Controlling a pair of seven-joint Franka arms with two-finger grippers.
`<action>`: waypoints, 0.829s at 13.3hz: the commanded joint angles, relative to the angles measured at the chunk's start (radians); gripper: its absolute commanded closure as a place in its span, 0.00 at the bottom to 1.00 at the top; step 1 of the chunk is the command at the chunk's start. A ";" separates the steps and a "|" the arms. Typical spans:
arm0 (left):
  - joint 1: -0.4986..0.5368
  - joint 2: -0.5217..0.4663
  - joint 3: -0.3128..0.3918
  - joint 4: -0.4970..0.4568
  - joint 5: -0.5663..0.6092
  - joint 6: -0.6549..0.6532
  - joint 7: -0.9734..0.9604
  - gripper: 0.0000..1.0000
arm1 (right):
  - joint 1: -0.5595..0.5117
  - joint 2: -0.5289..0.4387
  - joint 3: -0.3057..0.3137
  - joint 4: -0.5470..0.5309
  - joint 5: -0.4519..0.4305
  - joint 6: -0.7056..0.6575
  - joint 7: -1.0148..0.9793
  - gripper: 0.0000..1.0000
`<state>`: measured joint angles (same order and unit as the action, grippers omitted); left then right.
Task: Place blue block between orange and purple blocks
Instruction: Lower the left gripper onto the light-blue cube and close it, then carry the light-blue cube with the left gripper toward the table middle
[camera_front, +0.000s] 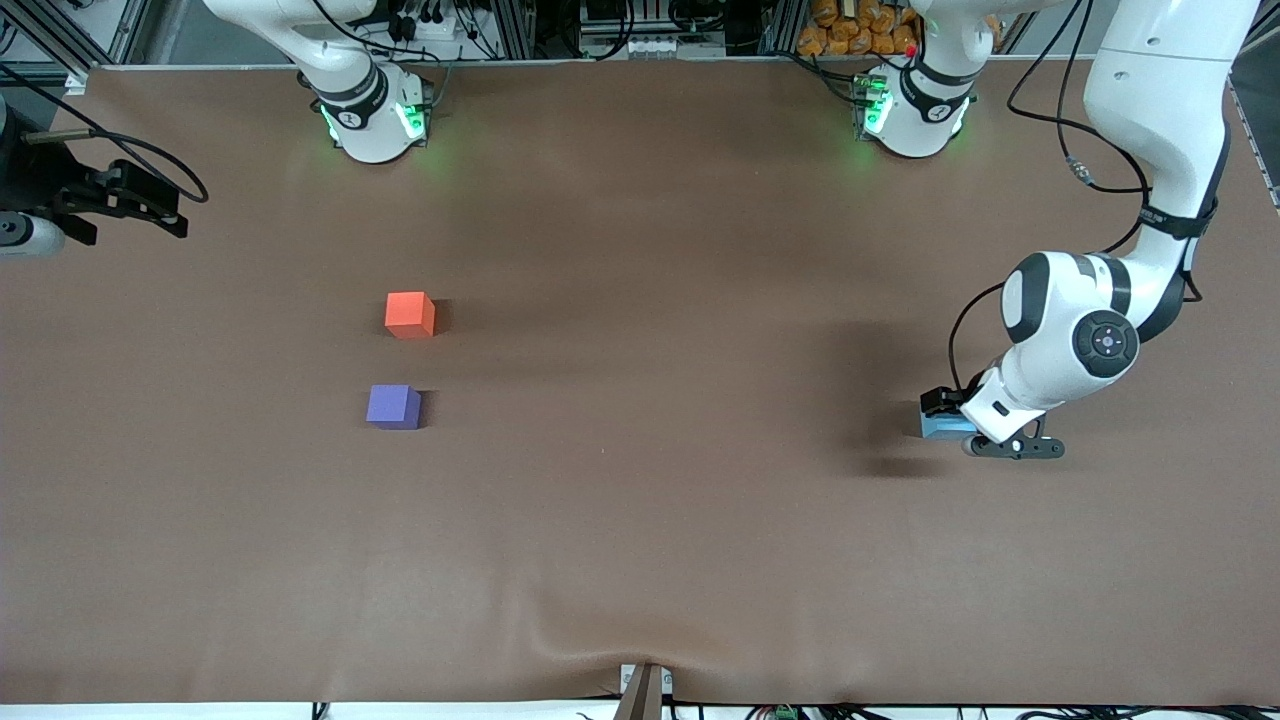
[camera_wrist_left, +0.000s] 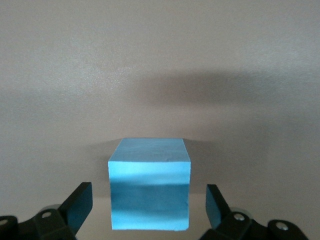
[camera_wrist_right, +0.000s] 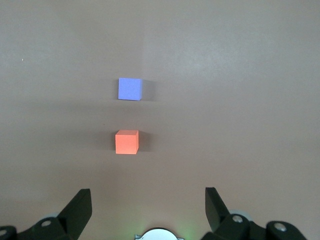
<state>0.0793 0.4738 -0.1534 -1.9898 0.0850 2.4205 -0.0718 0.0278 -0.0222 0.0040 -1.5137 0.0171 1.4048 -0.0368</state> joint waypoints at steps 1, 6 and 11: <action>0.005 0.022 -0.003 0.009 0.016 0.019 0.010 0.04 | -0.012 -0.001 0.007 0.004 0.015 -0.004 0.002 0.00; -0.006 0.043 -0.003 0.016 0.018 0.026 0.020 1.00 | -0.009 -0.001 0.007 0.007 0.015 -0.004 0.001 0.00; -0.146 -0.024 -0.115 0.083 0.015 -0.065 0.035 1.00 | -0.014 -0.001 0.007 0.006 0.015 -0.001 0.000 0.00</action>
<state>0.0041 0.4923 -0.2288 -1.9476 0.0887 2.4241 -0.0218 0.0277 -0.0221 0.0043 -1.5137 0.0173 1.4050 -0.0368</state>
